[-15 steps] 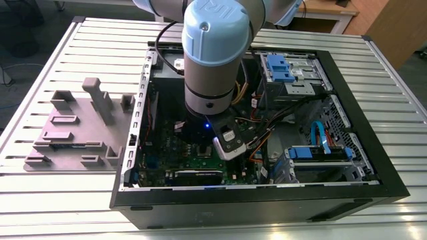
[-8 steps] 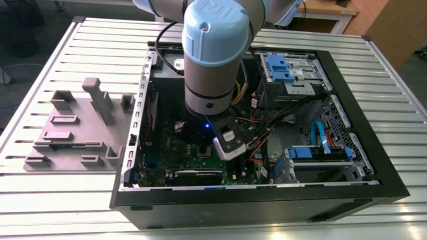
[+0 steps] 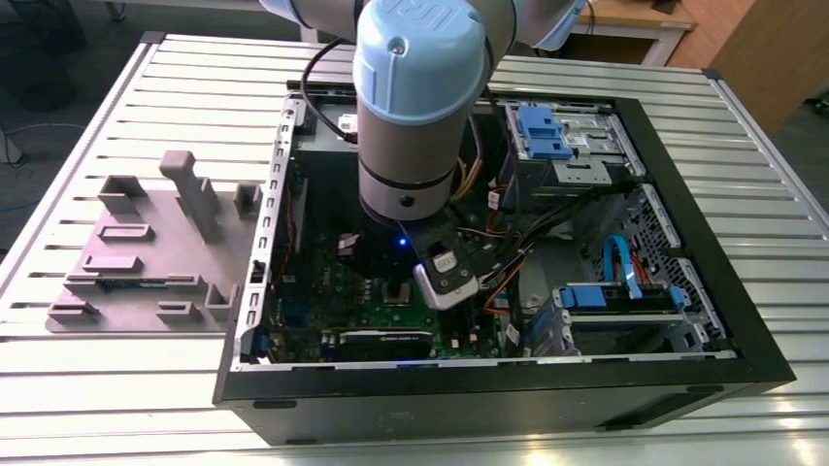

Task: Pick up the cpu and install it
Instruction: 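Place the cpu into insertion slot, then close the cpu cover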

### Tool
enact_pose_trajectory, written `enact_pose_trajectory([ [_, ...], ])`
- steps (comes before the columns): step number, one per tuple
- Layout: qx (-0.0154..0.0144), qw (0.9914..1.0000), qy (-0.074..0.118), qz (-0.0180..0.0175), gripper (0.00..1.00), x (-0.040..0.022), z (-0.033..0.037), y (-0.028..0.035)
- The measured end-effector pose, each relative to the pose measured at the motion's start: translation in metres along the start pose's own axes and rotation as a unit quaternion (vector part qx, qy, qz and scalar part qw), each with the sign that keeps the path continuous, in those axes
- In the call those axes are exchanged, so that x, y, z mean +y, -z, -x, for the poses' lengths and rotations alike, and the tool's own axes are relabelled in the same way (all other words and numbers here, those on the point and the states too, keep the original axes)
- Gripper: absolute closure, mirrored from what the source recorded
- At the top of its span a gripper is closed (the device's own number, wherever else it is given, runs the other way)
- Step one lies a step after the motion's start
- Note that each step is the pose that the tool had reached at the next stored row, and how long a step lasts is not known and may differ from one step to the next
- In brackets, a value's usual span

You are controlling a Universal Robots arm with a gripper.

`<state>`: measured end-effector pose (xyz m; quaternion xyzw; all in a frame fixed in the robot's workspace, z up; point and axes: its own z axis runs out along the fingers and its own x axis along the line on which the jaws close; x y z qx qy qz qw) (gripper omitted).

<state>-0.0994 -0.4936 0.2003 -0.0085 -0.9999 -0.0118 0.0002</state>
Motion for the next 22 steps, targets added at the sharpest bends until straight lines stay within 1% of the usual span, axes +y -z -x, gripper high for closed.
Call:
enact_pose_trajectory([
  [2, 0.0000, 1.00000, 0.000, 0.0001, 0.89, 0.0002, 0.0000, 0.0059],
  [6, 0.0000, 1.00000, 0.000, 0.0000, 0.89, 0.0005, 0.0000, 0.0210],
  [7, 0.0000, 1.00000, 0.000, 0.0001, 0.89, 0.0006, 0.0000, 0.0240],
  [8, 0.0000, 1.00000, 0.000, 0.0000, 0.89, 0.0006, 0.0000, 0.0255],
  [10, 0.0000, 1.00000, 0.000, 0.0001, 0.89, 0.0006, 0.0000, 0.0256],
  [12, 0.0000, 1.00000, 0.000, 0.0001, 0.89, 0.0006, 0.0000, 0.0269],
  [22, 0.0000, 1.00000, 0.000, 0.0001, 0.89, 0.0006, 0.0000, 0.0273],
])
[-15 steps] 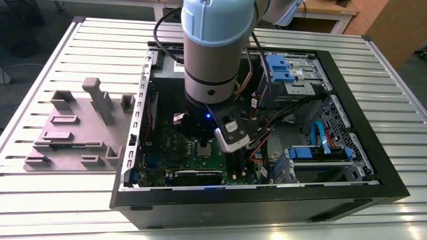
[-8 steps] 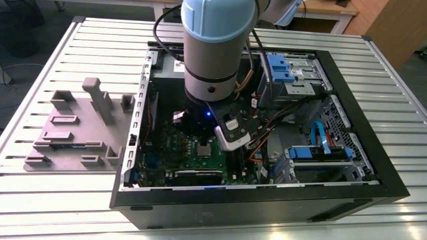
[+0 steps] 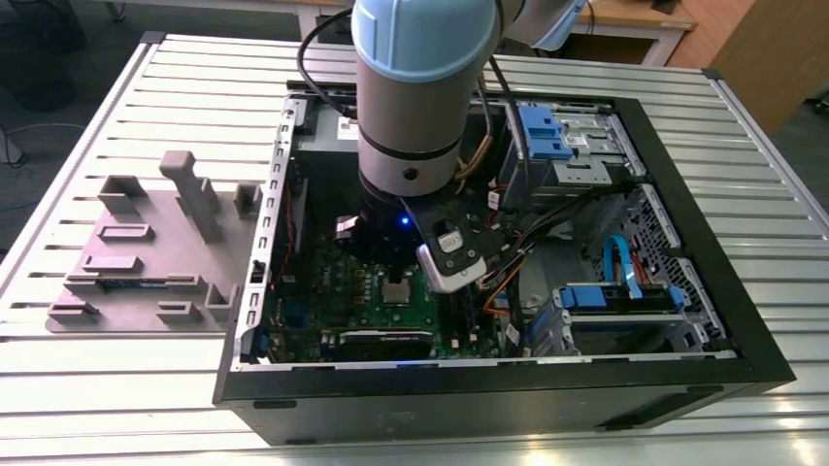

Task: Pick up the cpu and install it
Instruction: 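Close the cpu cover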

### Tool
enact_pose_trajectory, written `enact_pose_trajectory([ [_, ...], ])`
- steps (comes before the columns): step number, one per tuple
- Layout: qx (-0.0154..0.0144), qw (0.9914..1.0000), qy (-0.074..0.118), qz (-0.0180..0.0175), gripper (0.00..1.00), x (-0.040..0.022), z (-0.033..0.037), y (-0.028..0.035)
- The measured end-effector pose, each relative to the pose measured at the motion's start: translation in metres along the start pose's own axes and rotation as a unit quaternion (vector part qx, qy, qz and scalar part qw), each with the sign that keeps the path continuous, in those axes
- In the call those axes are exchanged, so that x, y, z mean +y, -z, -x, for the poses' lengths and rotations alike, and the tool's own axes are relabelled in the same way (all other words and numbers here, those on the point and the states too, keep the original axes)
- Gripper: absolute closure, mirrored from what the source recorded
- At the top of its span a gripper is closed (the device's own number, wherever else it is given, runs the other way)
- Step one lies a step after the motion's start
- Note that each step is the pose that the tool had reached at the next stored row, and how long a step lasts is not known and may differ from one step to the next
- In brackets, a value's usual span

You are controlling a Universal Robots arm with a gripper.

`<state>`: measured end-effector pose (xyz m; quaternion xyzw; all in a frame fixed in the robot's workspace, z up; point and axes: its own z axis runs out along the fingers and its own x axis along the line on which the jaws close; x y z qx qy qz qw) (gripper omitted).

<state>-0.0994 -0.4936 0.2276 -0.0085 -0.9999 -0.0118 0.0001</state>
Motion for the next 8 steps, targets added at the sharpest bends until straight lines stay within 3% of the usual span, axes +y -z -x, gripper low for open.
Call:
enact_pose_trajectory([
  [8, 0.0000, 1.00000, 0.000, 0.0000, 0.89, 0.0001, 0.0015, 0.0011],
])
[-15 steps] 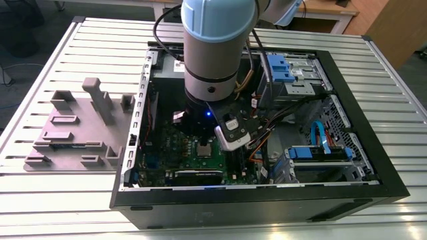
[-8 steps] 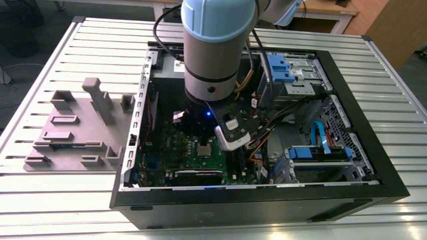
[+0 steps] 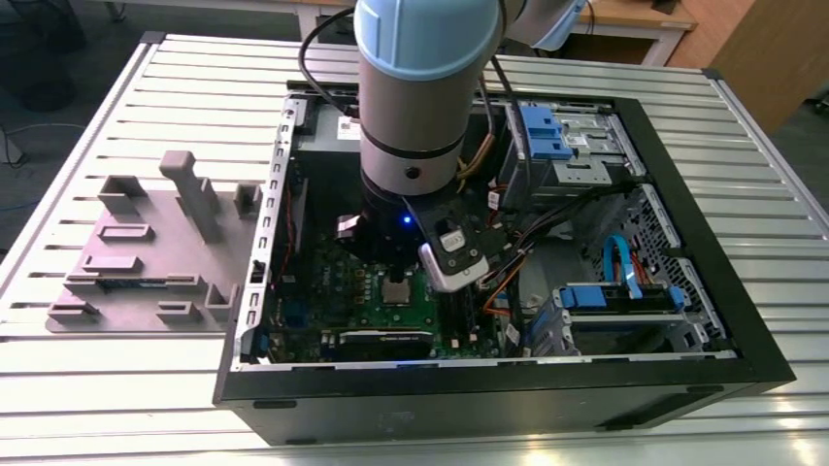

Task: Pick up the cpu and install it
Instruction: 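Close the cpu cover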

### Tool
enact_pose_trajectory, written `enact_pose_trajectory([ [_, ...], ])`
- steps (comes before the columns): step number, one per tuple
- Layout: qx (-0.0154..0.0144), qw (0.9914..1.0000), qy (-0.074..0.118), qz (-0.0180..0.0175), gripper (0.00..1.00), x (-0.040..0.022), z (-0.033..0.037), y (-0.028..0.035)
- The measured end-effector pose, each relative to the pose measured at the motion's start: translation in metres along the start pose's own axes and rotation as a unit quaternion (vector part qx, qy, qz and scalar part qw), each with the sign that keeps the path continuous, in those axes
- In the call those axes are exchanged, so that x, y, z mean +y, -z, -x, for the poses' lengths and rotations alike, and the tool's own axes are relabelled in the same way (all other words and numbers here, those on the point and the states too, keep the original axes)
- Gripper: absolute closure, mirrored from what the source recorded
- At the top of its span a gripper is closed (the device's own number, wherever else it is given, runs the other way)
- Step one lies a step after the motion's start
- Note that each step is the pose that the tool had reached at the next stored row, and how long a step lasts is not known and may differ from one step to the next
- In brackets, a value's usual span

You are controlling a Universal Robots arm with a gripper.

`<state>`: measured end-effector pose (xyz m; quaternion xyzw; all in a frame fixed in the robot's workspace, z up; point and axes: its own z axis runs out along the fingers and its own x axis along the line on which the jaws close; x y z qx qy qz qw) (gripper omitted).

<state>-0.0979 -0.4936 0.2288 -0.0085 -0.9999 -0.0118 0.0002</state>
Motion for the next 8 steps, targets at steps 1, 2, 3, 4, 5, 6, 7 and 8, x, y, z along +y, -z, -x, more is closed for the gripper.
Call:
enact_pose_trajectory([
  [1, 0.0000, 1.00000, 0.000, 0.0000, 0.89, 0.0000, 0.0001, 0.0000],
  [2, 0.0000, 1.00000, 0.000, 0.0000, 0.89, 0.0000, 0.0002, 0.0000],
  [3, 0.0000, 1.00000, 0.000, 0.0000, 0.89, 0.0000, 0.0002, 0.0000],
  [4, 0.0000, 1.00000, 0.000, 0.0000, 0.89, 0.0000, 0.0002, 0.0000],
  [5, 0.0000, 1.00000, 0.000, 0.0000, 0.89, 0.0000, 0.0002, 0.0000],
  [6, 0.0000, 1.00000, 0.000, 0.0000, 0.89, 0.0000, 0.0003, 0.0000],
  [7, 0.0000, 1.00000, 0.000, 0.0002, 0.89, 0.0001, 0.0003, 0.0002],
  [8, 0.0000, 1.00000, 0.000, 0.0002, 0.89, 0.0001, 0.0003, 0.0004],
])
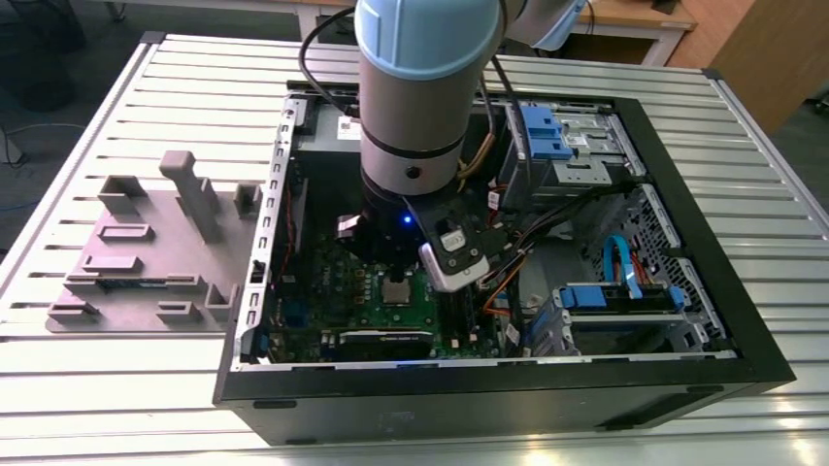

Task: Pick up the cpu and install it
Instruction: 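Close the cpu cover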

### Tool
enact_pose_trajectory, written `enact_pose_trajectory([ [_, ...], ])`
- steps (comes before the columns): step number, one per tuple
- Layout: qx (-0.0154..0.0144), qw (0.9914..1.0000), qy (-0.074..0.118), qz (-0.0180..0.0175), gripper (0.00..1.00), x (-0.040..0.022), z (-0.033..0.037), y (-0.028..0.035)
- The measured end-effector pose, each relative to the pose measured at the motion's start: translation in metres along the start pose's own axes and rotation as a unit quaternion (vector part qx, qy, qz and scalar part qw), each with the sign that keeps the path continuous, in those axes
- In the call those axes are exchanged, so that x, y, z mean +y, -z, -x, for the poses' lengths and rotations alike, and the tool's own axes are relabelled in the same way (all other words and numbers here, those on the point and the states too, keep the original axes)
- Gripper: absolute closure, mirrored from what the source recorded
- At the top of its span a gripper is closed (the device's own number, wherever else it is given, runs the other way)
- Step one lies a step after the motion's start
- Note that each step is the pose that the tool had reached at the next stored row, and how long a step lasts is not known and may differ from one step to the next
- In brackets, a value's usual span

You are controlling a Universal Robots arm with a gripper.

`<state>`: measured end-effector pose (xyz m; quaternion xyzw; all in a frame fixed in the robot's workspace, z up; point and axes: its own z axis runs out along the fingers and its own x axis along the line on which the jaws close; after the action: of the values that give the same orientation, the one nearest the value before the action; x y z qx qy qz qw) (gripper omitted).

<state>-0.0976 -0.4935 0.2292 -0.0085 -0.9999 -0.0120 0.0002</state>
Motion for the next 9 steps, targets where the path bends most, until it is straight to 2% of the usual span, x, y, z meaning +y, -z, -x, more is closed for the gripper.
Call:
enact_pose_trajectory([
  [9, 0.0000, 1.00000, 0.000, 0.0000, 0.89, -0.0001, 0.0007, 0.0006],
])
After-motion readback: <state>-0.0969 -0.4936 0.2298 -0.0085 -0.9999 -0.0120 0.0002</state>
